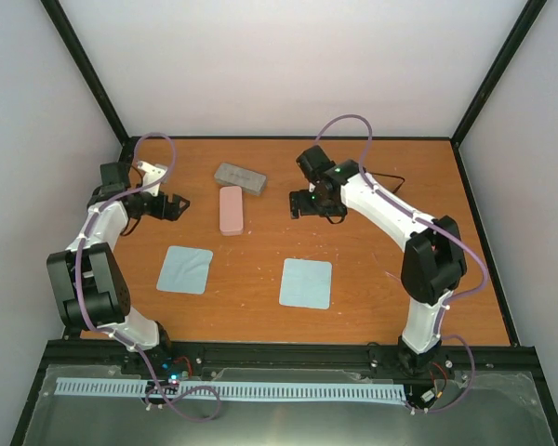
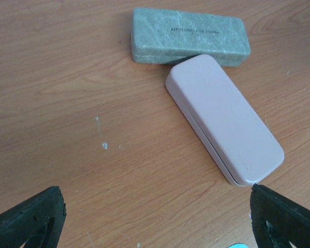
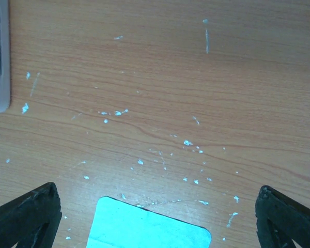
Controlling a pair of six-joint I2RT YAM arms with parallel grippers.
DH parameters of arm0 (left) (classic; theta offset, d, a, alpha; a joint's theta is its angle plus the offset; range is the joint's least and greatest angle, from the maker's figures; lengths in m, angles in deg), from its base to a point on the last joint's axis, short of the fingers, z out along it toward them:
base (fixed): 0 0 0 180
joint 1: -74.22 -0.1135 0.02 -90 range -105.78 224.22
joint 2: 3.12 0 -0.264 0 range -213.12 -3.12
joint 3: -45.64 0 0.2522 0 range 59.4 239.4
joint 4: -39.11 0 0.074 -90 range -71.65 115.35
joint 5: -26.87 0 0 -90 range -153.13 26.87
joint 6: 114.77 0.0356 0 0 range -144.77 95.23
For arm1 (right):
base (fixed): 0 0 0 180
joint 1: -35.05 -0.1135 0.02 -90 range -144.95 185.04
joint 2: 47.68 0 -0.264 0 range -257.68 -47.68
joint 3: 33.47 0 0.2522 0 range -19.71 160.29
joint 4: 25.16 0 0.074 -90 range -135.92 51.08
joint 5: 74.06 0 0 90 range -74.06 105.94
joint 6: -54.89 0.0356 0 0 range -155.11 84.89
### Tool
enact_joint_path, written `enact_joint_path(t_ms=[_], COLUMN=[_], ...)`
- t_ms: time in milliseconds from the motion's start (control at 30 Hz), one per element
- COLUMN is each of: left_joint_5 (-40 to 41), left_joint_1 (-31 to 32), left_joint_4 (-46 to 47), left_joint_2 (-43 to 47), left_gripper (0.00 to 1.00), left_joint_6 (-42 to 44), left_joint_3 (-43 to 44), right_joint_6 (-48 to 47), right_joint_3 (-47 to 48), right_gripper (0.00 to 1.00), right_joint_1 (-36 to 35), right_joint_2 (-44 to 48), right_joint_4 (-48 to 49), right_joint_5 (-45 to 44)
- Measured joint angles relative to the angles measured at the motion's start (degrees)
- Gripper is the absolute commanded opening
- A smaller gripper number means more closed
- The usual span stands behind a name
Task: Organize the sunglasses
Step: Adjust the sunglasses case at the center of the board.
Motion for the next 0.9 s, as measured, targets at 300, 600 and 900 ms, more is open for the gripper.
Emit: enact_joint_path(t_ms=[300,600,900], left_joint_5=[4.8,11.9,14.5], left_joint_1=[0.0,4.2,9.6], left_joint_4=[-0.3,-5.3,-9.5], left_joint_2=[0.0,-12.3,-16.2], left_gripper=[0.62,0.38,0.38], left_joint_6=[1.7,5.9,7.0], left_joint_3=[-0.7,8.7,9.8], right_joint_6=[0.3,-0.7,-2.6], right_joint_3=[6.7,9.0,10.5], right_gripper=[0.9,0.75,0.71], right_joint_1=[-2.6,-6.0,-5.9], right_joint_2=[-1.6,-5.2,-6.8], right_joint_4=[-0.7,-1.4,-2.0], right_joint_5=[0.4,-0.5,-0.8])
